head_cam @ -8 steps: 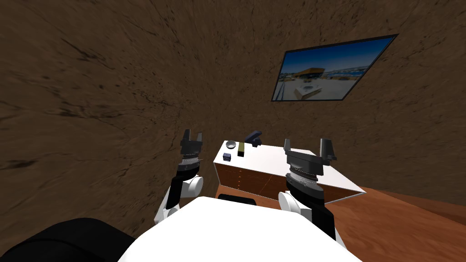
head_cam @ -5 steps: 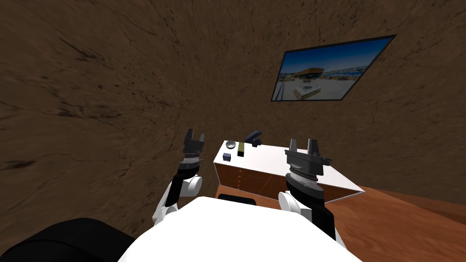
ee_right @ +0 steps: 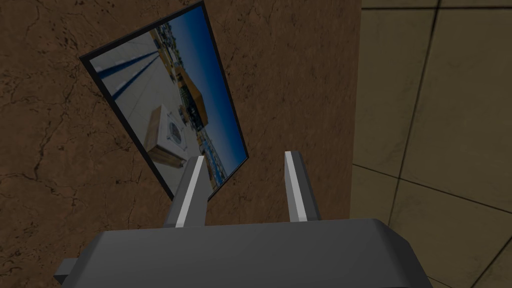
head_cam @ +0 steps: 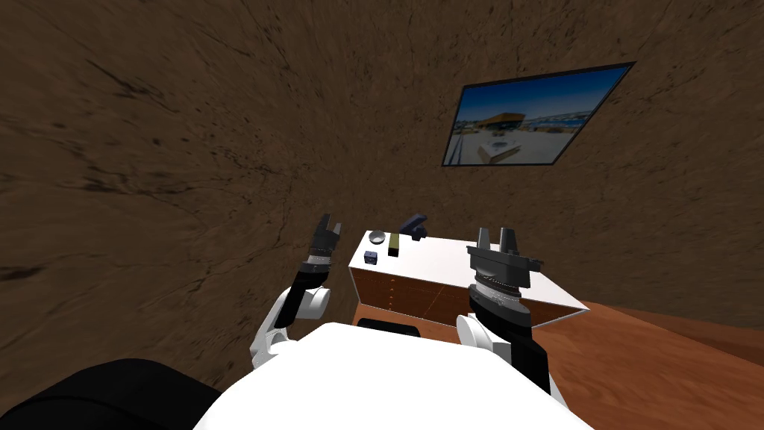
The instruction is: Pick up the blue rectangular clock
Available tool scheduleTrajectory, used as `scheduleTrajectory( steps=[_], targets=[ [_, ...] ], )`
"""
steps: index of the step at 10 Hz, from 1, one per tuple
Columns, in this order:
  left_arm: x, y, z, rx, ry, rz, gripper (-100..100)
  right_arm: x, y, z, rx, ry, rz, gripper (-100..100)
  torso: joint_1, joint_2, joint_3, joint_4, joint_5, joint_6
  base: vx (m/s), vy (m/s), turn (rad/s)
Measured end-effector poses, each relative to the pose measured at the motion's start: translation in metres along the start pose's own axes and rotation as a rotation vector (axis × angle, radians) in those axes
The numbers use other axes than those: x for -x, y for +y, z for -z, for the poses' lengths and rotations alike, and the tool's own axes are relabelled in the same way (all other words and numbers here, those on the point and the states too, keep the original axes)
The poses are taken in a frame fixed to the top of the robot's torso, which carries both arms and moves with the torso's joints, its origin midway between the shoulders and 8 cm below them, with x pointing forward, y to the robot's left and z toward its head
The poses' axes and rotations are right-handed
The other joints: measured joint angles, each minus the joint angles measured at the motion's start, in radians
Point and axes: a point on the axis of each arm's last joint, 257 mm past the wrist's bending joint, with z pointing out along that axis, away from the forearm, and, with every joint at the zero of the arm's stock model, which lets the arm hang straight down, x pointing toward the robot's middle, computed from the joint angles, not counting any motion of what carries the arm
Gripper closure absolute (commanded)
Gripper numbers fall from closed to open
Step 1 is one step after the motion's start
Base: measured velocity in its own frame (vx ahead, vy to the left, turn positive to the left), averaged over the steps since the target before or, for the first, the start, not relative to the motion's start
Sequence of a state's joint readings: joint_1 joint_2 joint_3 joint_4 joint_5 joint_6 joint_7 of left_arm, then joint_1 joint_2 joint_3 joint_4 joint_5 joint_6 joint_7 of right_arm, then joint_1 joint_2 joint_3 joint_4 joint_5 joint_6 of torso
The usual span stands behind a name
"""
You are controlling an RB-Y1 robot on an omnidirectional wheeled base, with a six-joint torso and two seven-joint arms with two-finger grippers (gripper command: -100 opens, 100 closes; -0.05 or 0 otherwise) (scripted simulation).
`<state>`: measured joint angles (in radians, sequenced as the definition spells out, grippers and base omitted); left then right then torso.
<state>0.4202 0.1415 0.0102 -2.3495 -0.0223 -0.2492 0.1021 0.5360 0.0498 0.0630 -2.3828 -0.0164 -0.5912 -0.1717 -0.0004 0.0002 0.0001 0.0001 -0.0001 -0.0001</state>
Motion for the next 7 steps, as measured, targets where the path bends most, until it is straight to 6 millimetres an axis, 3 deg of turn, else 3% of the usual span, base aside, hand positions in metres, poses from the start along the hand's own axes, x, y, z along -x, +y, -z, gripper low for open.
scheduleTrajectory(
  steps=[7],
  targets=[
    [0.005,0.061,-0.005,0.183,0.021,-0.084,-100,0.000,0.000,0.000,0.000,0.000,0.000,0,0.000,0.000,0.000,0.000,0.000,0.000,-0.002,-0.011,-0.035]
  ],
)
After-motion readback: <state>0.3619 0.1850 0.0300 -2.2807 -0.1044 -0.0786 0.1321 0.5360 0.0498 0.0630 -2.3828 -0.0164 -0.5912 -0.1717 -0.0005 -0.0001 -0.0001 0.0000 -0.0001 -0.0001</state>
